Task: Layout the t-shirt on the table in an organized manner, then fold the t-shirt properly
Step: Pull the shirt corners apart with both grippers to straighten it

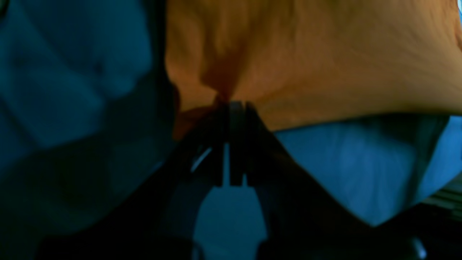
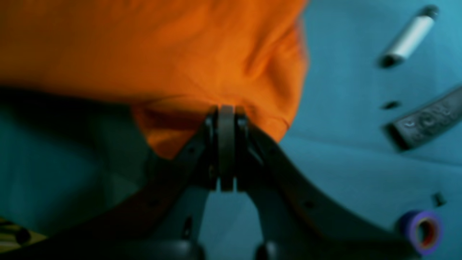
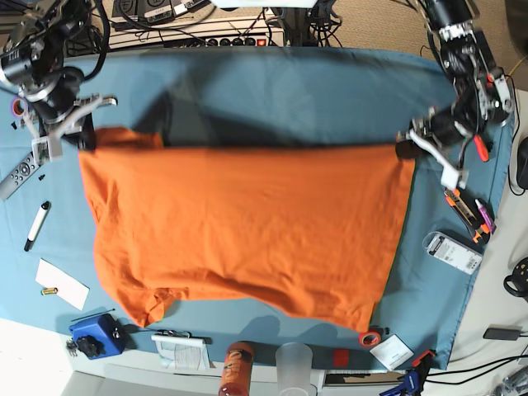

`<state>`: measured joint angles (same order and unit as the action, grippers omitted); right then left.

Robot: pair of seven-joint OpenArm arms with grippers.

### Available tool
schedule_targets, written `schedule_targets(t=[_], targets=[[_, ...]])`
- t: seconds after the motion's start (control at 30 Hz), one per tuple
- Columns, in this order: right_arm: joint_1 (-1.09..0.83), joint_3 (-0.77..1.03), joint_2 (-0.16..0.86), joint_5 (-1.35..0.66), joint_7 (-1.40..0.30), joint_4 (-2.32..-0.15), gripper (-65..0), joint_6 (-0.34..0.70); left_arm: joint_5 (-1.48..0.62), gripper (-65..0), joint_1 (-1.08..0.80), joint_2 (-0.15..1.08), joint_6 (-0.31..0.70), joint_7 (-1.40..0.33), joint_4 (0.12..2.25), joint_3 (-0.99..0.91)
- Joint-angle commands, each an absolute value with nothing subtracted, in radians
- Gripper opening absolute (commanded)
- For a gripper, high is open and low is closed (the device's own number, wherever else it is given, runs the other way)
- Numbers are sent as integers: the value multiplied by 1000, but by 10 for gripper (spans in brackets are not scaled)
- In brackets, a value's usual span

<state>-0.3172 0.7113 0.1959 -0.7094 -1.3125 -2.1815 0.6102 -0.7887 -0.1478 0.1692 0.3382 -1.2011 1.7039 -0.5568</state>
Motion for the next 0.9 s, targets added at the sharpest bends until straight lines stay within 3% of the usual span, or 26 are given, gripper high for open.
schedule_targets(t=[0.0,0.33,0.57,0.87], targets=[[-325,728,213,-714,-1288,-2198,-650,609,-816,-650,-157,181,343,-1199,1720,-568],[-374,767,213,-786,-1281,-2198,-650,639,-941,-650,-221,181,421,-1237,1723,-710],[-292,765,213,-723,-1253,-2186,-650,634,-947,-650,-212,181,455,-1188,1722,-713],[-130,691,214,-707,-1196,-1922,-650,641,-799,-650,-117,181,454,-1111,1721,-604]])
